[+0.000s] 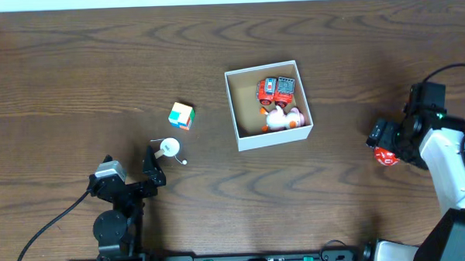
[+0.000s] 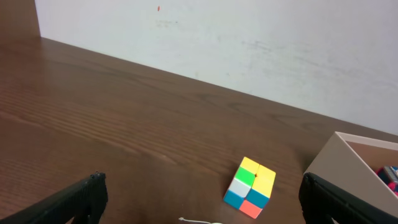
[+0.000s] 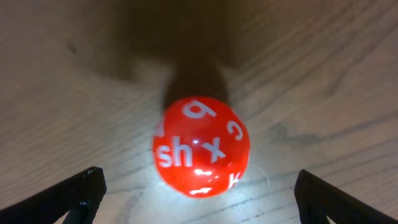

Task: Pack container
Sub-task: 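Move the right gripper to the red ball and grasp it, then carry the red ball over the box and lower it inside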

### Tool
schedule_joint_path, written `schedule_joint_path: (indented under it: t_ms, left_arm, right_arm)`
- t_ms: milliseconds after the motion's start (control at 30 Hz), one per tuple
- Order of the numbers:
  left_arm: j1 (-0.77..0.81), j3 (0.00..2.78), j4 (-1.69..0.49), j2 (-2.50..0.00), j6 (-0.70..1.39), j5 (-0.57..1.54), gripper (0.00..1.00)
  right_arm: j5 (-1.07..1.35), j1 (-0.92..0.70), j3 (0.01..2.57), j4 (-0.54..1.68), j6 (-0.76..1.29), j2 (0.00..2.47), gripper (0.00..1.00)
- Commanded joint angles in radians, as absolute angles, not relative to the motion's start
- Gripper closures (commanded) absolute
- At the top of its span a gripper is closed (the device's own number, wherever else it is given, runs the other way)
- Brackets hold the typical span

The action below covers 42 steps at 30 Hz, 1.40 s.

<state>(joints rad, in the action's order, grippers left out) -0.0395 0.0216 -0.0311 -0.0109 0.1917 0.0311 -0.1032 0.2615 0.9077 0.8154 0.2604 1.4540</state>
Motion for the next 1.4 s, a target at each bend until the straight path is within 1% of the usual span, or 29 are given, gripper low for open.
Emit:
schedule_joint_path:
  t_ms: [0,133,200,300,400,600,800,900,933,967,1067,1233,1367]
  left_arm:
    - [-0.044,0.004,-0.068,-0.006,0.2,0.026,0.02]
    - [-0.045,0.004,-0.068,-0.006,0.2,0.026,0.02]
    - [-0.044,0.004,-0.068,-0.006,0.2,0.026,0.02]
    - [-0.044,0.004,-0.068,-0.006,0.2,0.026,0.02]
    - [-0.044,0.004,-0.068,-0.006,0.2,0.026,0.02]
    - [-0.045,0.004,-0.068,-0.006,0.2,0.026,0.02]
    - [-0.044,0.004,-0.068,-0.006,0.2,0.026,0.02]
    - [-0.044,0.004,-0.068,-0.006,0.2,0.026,0.02]
    - [-0.044,0.004,-0.068,-0.006,0.2,0.026,0.02]
    - [-0.044,0.004,-0.068,-0.006,0.2,0.026,0.02]
    - [-0.045,0.004,-0.068,-0.006,0.2,0.026,0.02]
    - [-0.044,0.004,-0.068,-0.006,0.2,0.026,0.02]
    - [-0.044,0.004,-0.068,-0.006,0.2,0.026,0.02]
  right_arm:
    - [-0.1,0.291,0.868,0.793,0.245,1.448,0.01]
    - [-0.1,0.303,0.848,0.764,0.224,1.453,0.01]
    - [-0.1,0.303,0.841,0.743,0.202,1.453,0.03]
    - [-0.099,0.303,0.834,0.715,0.2,1.453,0.1]
    - [-0.096,0.303,0.833,0.699,0.201,1.454,0.21]
    - [-0.097,0.303,0.818,0.685,0.206,1.454,0.22]
    - [-0.097,0.303,0.793,0.661,0.208,1.473,0.18]
    - [-0.097,0.303,0.789,0.648,0.208,1.49,0.18]
    - [-0.095,0.303,0.789,0.641,0.209,1.499,0.19]
    - [-0.093,0.303,0.789,0.637,0.209,1.505,0.21]
    - [-0.076,0.303,0.789,0.625,0.212,1.532,0.38]
    - [-0.044,0.303,0.789,0.616,0.215,1.551,0.57]
    - [-0.018,0.301,0.814,0.628,0.223,1.549,0.86]
